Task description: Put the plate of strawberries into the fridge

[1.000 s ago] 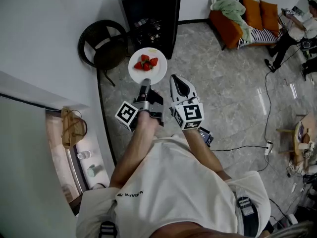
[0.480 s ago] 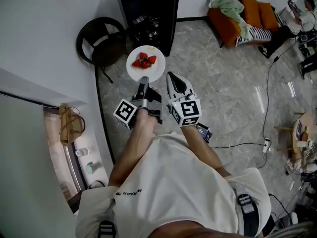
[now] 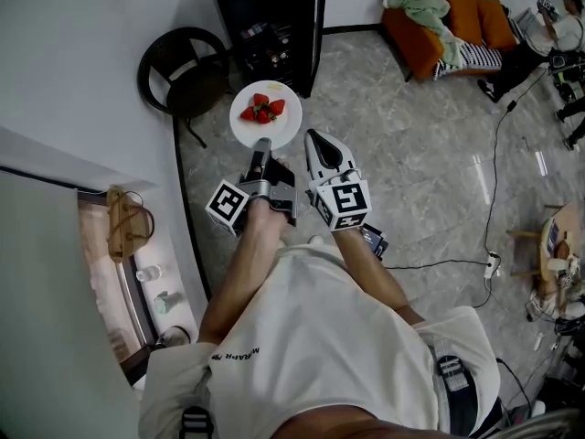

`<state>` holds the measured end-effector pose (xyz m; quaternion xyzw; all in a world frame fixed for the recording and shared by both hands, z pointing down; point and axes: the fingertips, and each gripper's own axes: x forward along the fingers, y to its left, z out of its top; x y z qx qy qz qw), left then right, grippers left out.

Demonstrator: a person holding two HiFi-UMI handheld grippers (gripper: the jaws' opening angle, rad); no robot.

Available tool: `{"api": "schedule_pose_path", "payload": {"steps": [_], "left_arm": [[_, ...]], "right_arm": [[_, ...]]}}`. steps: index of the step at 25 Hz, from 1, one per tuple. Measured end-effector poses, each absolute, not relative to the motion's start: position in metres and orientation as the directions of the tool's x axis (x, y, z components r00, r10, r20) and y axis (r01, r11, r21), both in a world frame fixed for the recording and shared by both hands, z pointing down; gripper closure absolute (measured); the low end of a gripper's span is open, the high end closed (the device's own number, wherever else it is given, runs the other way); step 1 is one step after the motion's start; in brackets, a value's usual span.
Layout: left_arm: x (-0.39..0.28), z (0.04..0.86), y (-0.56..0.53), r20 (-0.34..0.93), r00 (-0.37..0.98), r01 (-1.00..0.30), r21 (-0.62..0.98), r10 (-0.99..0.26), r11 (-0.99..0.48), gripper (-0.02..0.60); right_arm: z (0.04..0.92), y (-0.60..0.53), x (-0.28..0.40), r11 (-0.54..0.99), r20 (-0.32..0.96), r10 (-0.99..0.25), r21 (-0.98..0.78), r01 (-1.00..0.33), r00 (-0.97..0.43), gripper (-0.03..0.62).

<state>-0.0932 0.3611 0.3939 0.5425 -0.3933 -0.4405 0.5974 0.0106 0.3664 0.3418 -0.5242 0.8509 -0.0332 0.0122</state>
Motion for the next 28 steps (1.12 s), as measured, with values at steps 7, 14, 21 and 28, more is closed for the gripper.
{"api": "schedule_pose_path", "payload": {"steps": [7, 14, 21, 28], "left_arm": [[-0.054, 0.387, 0.387, -0.043, 0.273, 0.053, 0.998, -0.961, -0.029, 0.571], [-0.038, 0.402, 0.381, 0.000, 0.255, 0.042, 0.999, -0.967, 0.011, 0.571], [-0.037, 0.415, 0.374, -0.001, 0.268, 0.046, 0.999, -0.963, 0.012, 0.571], [-0.026, 0.426, 0.339, 0.000, 0.282, 0.059, 0.998, -0.959, 0.018, 0.571]], "right_arm": [[0.351, 0.390, 0.052, 0.474, 0.003, -0.880, -0.079, -0.877, -0.475, 0.583], [0.358, 0.382, 0.069, 0.491, 0.020, -0.868, -0.111, -0.864, -0.496, 0.583], [0.369, 0.373, 0.072, 0.477, 0.016, -0.877, -0.100, -0.873, -0.481, 0.583], [0.376, 0.340, 0.086, 0.473, 0.014, -0.879, -0.111, -0.874, -0.477, 0.583]]}}
